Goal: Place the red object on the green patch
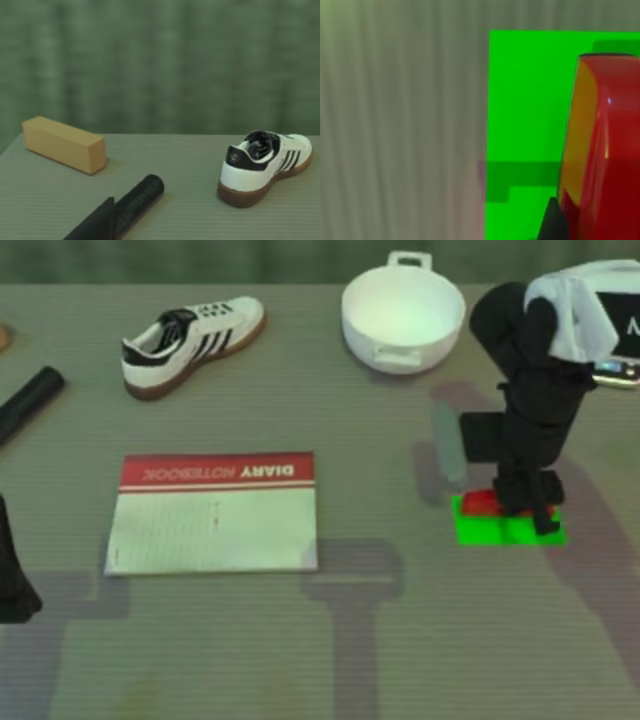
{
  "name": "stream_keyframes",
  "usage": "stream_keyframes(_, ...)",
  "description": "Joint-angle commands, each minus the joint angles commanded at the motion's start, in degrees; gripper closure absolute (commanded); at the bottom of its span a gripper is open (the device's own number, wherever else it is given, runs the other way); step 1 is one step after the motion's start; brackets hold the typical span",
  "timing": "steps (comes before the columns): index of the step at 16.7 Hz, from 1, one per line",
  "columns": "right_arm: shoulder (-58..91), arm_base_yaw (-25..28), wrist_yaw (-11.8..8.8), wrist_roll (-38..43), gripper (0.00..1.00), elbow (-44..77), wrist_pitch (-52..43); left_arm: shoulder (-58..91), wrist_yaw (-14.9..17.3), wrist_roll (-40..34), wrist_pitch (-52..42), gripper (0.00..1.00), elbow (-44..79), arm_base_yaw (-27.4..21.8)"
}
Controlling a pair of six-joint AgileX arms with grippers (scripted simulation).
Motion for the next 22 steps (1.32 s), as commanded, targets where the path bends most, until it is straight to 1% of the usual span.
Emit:
stream_keyframes(4,0.2,0.0,0.0,0.0,1.0,-0.4,0.5,0.0,0.0,0.0,0.0,0.0,0.0,0.0)
stream_keyframes(17,0.2,0.0,0.0,0.0,0.02,-0.4,0.5,0.0,0.0,0.0,0.0,0.0,0.0,0.0)
stream_keyframes(18,0.2,0.0,0.0,0.0,0.0,-0.4,0.5,0.0,0.0,0.0,0.0,0.0,0.0,0.0)
stream_keyframes(22,0.2,0.0,0.0,0.0,0.0,-0.4,0.5,0.0,0.0,0.0,0.0,0.0,0.0,0.0)
